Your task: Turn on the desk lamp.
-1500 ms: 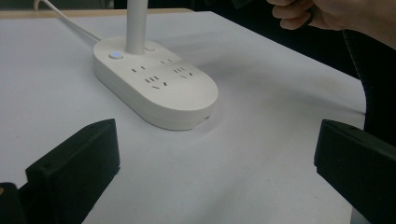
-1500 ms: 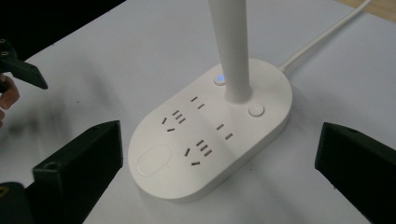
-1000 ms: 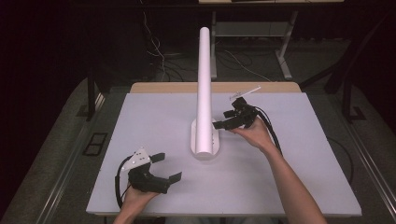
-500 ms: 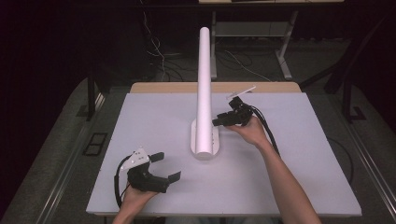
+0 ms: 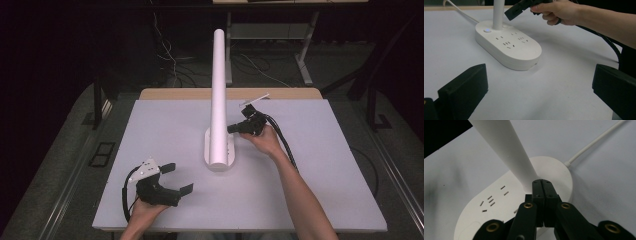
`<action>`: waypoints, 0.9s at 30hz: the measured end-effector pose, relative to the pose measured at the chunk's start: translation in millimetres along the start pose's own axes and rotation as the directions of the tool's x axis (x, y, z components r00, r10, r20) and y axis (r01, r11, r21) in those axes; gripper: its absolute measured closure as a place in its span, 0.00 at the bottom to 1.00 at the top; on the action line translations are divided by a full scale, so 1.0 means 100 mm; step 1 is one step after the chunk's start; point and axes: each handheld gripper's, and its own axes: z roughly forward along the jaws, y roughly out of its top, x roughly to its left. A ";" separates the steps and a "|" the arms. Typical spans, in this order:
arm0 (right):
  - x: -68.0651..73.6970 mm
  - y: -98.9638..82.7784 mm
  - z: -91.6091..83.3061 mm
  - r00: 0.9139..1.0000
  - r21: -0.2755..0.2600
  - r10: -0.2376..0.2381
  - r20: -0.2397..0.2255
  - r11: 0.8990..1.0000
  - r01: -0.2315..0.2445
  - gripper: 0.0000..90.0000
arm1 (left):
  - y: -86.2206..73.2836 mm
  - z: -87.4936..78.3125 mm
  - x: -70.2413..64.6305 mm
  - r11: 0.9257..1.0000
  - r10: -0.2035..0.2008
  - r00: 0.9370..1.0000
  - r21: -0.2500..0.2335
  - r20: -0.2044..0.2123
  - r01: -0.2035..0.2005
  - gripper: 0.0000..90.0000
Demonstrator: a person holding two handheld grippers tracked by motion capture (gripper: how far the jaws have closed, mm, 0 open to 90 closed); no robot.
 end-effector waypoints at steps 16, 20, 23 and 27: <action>-0.10 -0.08 0.17 0.997 -0.020 0.059 -0.049 0.998 -0.060 1.00 | 0.00 -0.01 0.00 1.000 -0.001 1.000 -0.004 0.001 0.001 0.00; -0.13 -0.10 0.18 0.996 -0.033 0.074 -0.053 0.997 -0.076 1.00 | 0.00 -0.03 -0.01 1.000 0.003 1.000 -0.007 0.003 -0.003 0.00; -0.12 -0.12 0.18 0.996 -0.044 0.076 -0.047 0.996 -0.078 1.00 | 0.00 -0.03 0.00 1.000 0.002 1.000 -0.009 0.002 -0.002 0.00; -0.09 -0.11 0.18 0.997 -0.043 0.066 -0.027 0.997 -0.067 1.00 | 0.00 -0.03 -0.01 1.000 0.003 1.000 -0.008 0.003 -0.003 0.00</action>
